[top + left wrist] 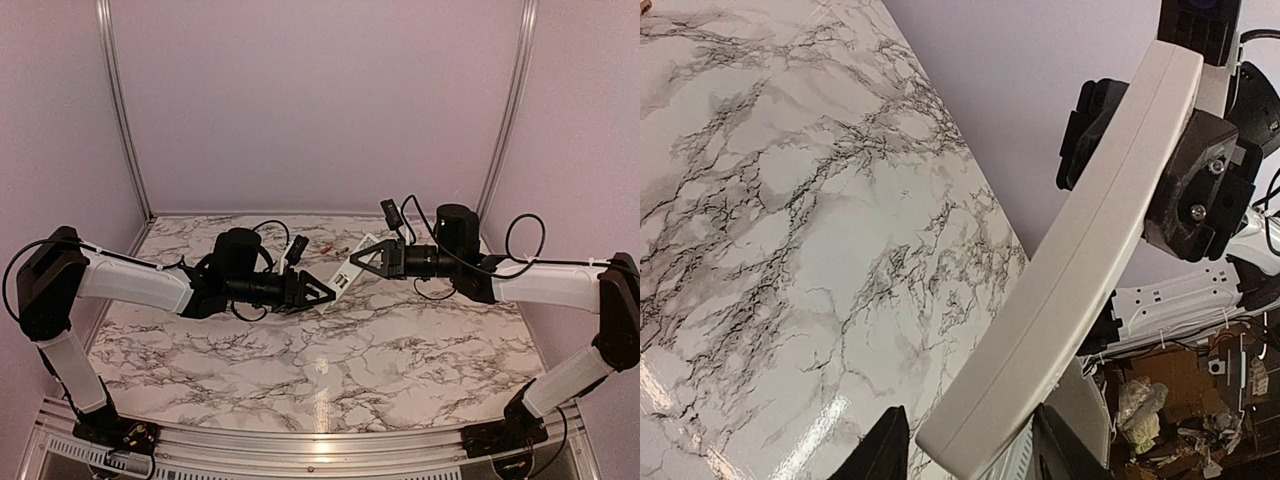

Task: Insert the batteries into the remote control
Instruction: Remove the battery cover from the remote control, then place the battery cover at the center of the board.

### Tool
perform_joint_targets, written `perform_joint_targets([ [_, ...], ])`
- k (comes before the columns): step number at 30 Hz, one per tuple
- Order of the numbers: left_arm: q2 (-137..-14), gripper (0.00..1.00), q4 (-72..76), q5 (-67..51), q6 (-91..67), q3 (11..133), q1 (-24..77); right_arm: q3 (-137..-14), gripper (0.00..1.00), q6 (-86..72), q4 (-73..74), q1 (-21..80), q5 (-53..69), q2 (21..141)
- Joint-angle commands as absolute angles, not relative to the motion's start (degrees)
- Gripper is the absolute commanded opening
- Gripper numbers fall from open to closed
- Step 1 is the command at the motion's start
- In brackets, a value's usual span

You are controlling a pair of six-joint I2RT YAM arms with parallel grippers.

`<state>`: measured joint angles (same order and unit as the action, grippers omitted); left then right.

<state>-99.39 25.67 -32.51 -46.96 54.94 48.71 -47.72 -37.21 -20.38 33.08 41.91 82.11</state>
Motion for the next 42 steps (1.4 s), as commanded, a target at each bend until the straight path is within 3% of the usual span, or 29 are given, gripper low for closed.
perform_joint_targets([
  [1, -99.7, 0.45, 20.0, -31.9, -45.0, 55.8, 49.0, -48.2, 0.0, -37.4, -21.3, 32.5, 41.5, 80.1],
  [8, -100.0, 0.42, 19.9, -33.4, -44.5, 56.1, 49.4, -47.9, 0.0, -37.5, -21.1, 32.0, 40.7, 79.9],
  [27, -96.7, 0.04, 19.1, -35.3, -42.2, 55.1, 49.8, -46.4, 0.0, -35.7, -16.6, 28.0, 37.0, 79.4],
  [35, -93.2, 0.0, -6.6, -18.0, -27.8, 58.3, 49.4, -45.3, 0.0, -34.6, -15.9, 24.4, 39.3, 78.0],
  [42, -92.8, 0.0, -18.7, -4.1, -24.1, 58.1, 49.2, -44.8, 0.0, -34.1, -16.1, 24.4, 41.4, 78.3],
])
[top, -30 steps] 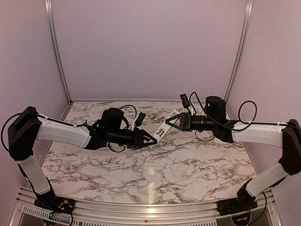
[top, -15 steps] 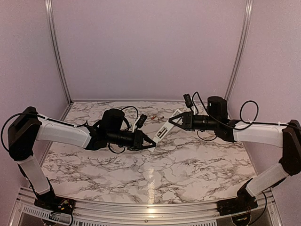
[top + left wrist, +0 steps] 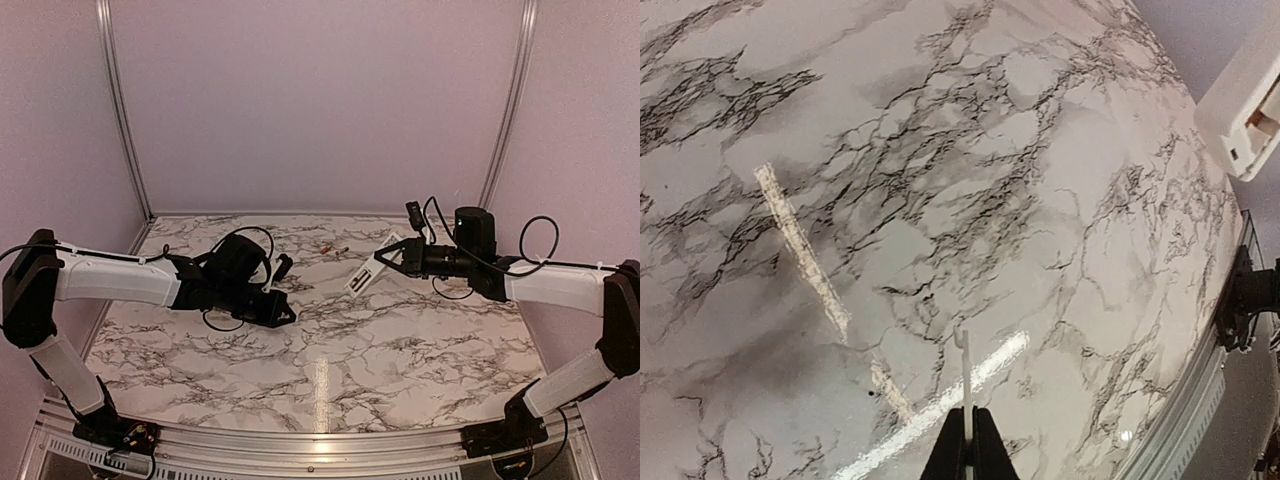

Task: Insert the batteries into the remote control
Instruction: Place the battery cover at the center of the board.

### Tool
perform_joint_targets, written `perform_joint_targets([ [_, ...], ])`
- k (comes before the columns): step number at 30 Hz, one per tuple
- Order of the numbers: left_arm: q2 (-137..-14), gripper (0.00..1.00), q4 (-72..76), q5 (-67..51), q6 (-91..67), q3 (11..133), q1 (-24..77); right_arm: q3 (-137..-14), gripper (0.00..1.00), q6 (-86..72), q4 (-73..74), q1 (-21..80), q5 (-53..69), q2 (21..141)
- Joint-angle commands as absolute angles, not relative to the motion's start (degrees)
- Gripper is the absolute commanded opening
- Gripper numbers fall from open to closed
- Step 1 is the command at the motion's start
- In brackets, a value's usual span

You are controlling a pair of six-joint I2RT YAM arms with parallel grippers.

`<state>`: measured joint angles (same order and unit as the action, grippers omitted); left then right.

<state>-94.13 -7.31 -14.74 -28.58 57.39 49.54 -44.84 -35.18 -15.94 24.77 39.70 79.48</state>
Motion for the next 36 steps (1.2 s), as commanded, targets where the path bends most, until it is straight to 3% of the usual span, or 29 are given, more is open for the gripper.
perform_joint_targets([
  [1, -92.9, 0.0, -19.5, -2.8, -23.8, 58.0, 49.2, -44.7, 0.0, -34.0, -16.1, 24.4, 41.4, 78.3],
  [16, -99.6, 0.0, -32.9, 18.5, -22.4, 62.8, 51.0, -43.7, 0.0, -34.0, -16.2, 24.3, 42.5, 78.2],
  [27, -105.1, 0.01, -34.8, 23.7, -19.9, 66.2, 54.2, -41.1, 0.0, -36.2, -18.6, 19.8, 44.5, 77.1],
  [36, -109.1, 0.11, -37.2, 26.5, -18.9, 68.9, 56.8, -40.5, 0.0, -36.3, -18.2, 19.1, 44.5, 76.7],
])
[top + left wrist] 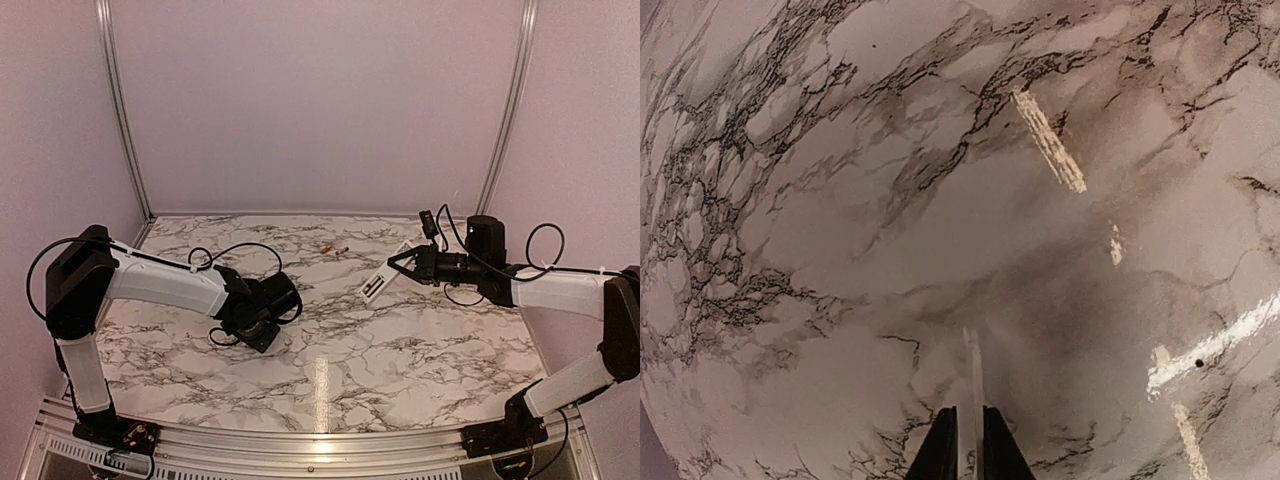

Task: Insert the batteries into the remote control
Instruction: Place the battery cover at the center of the board.

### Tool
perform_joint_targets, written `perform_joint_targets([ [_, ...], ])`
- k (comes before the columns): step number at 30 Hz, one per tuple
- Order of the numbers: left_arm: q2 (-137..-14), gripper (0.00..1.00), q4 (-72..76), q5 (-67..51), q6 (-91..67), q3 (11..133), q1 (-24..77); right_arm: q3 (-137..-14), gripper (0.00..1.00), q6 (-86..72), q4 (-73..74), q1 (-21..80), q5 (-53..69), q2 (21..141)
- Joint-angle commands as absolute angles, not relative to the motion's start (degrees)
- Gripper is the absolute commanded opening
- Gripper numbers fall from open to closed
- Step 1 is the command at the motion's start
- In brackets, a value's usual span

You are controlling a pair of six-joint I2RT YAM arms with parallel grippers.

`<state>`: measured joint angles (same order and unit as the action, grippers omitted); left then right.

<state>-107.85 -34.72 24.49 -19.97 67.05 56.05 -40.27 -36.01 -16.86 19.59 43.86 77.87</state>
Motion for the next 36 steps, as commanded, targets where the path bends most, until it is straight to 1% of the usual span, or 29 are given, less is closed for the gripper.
perform_joint_targets([
  [1, -109.3, 0.14, -37.2, 25.9, -18.9, 69.0, 57.0, -40.5, 0.0, -36.2, -18.2, 19.1, 44.5, 76.7],
  [5, -109.1, 0.32, -36.5, 22.1, -18.3, 69.3, 57.1, -40.4, 0.0, -36.3, -18.3, 19.1, 44.5, 76.5],
  [8, -107.8, 0.41, -34.5, 17.4, -17.4, 68.7, 57.2, -40.3, 0.0, -36.3, -18.5, 19.1, 44.5, 76.3],
  [11, -106.1, 0.49, -32.6, 12.5, -16.6, 68.3, 57.2, -40.2, 0.0, -36.2, -18.4, 19.0, 44.7, 76.3],
  [14, -104.7, 0.54, -31.1, 8.5, -15.4, 68.2, 57.2, -40.1, 0.0, -36.0, -18.4, 19.0, 44.7, 76.2],
  [16, -104.2, 0.6, -30.3, 6.2, -14.8, 68.3, 57.1, -39.9, 0.0, -36.1, -18.6, 19.0, 44.8, 76.1],
  [20, -103.4, 0.66, -28.9, 1.2, -14.0, 68.5, 56.9, -39.7, 0.0, -36.2, -19.0, 18.6, 45.4, 76.0],
  [24, -102.8, 0.7, -27.4, -3.0, -14.1, 68.7, 55.8, -39.2, 0.0, -36.1, -19.2, 18.0, 45.9, 75.6],
  [28, -100.3, 0.78, -23.4, -8.2, -14.8, 67.4, 53.7, -39.0, 0.0, -35.5, -18.8, 17.8, 47.1, 75.4],
  [32, -97.9, 0.86, -19.2, -10.4, -15.6, 67.5, 51.6, -39.0, 0.0, -34.4, -17.7, 17.8, 48.3, 75.4],
  [36, -96.5, 0.87, -13.8, -14.5, -16.3, 68.2, 50.1, -39.0, 0.0, -34.0, -17.7, 17.8, 50.6, 75.5],
])
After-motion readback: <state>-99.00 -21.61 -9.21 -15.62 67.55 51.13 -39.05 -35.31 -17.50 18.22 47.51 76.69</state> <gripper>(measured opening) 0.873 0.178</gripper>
